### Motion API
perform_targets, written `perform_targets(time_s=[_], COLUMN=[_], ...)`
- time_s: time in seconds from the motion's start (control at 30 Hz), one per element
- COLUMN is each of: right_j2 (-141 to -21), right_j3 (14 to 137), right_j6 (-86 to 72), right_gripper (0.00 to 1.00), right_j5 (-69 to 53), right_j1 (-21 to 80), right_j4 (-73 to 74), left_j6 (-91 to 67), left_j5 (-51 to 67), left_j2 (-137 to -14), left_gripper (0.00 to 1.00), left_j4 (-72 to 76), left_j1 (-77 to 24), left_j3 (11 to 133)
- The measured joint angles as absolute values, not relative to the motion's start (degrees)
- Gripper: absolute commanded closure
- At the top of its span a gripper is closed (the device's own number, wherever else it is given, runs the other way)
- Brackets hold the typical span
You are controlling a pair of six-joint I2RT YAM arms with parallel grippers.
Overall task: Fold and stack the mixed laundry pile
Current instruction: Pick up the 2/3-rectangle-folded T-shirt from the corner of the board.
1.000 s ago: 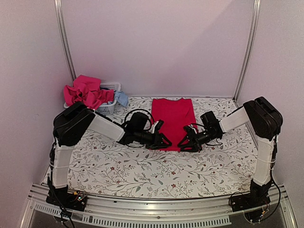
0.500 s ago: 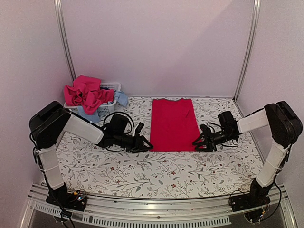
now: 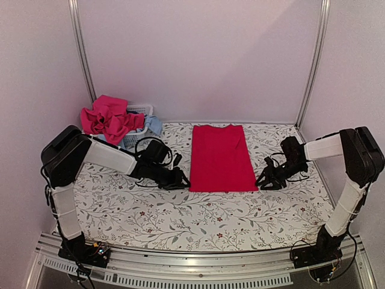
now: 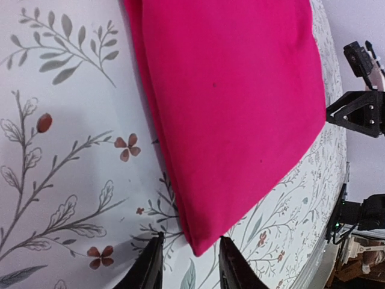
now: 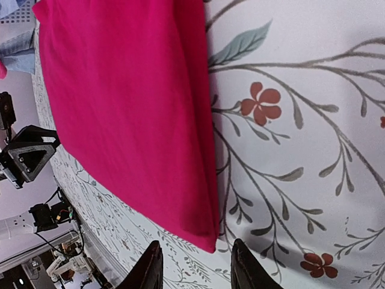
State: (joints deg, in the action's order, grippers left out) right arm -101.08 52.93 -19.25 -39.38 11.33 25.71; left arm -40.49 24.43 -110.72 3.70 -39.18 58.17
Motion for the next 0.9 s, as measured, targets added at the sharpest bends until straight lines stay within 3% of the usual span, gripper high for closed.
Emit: perform_targets(time_s=[0.3,0.43,0.5,0.57,0.9], right_j2=[-104.42,-104.71,-104.73,-104.75,-99.90], right_j3=[54.19,54.19,54.19,54.15,48.73], right_j6=[-16.51,-16.53,-16.25,-15.90,-16.49], right_gripper=[0.76,0.89,0.99,1.00,1.00], right_j5=[-38.44,-38.04,-37.93,-37.41,-38.52], right_j1=[13.74,13.98,14.00,14.06,14.87], right_j4=[26.33,26.35,26.44,26.50,26.94], left_j6=[-37.52,-37.52,-37.54,-37.54,-35.92], left_j5=[21.10,20.21,19.81,19.25,19.57], left_j2=[-114.69,-114.72,-114.69,-114.65,-110.28], left_gripper=[0.77,0.83,0.91,1.00,1.00], left_j4=[-2.87,-3.75,-3.88,-4.05,-4.03], left_j1=[-43.44,-43.66,-43.66,-43.66,-45.74], left_j3=[64.53,64.66,64.66,64.51,59.46])
